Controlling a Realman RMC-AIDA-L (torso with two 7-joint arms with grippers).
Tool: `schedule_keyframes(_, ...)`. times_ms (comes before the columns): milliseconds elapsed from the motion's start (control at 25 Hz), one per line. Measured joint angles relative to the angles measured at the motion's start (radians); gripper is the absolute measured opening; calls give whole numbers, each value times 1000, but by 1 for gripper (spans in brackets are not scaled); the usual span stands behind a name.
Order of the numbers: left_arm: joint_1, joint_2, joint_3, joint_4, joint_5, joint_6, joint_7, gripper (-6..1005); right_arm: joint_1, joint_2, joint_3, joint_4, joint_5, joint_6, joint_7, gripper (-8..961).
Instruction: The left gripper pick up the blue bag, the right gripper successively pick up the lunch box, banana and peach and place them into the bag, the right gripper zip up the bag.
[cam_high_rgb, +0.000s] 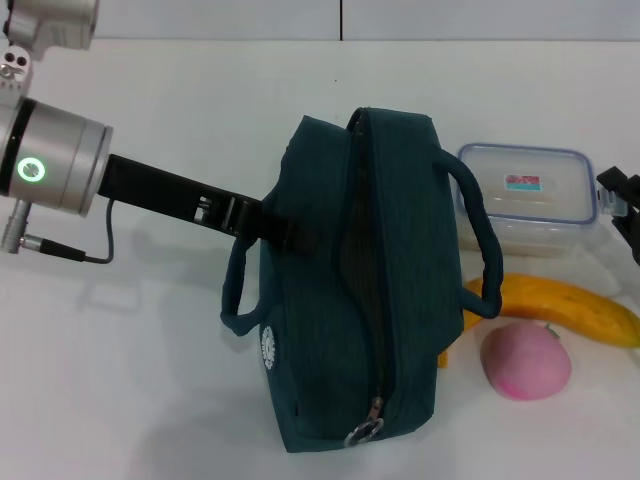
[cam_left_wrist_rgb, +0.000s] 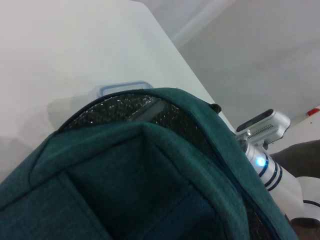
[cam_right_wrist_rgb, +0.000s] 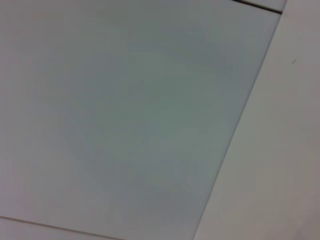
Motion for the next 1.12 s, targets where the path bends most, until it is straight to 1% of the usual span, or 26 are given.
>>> schedule_keyframes(200,1,-1,0,0,0,1,-5,37,4,1,5,-2,1,14,3,212)
schedule_keyframes(440,1,-1,-1,0,-1,1,-13,38,12,1,11,8,5,13,11,94)
schedule_keyframes(520,1,-2,-1,0,-2,1,-14,38,13,1,13,10,10,9,56,94)
schedule_keyframes(560,1,-3,-1,0,-2,1,-15,38,13,2,13,11,9,9,122,94)
schedule_keyframes(600,1,-3,-1,0,-2,1,-15,38,13,2,13,11,9,9,122,94)
schedule_keyframes(880,2,-5,-1,0,-4,1,-16,38,7,2,13,26,8,0,294,95)
schedule_keyframes(1120,2,-6,-1,0,-4,1,-16,38,4,2,13,31,9,-18,401,96)
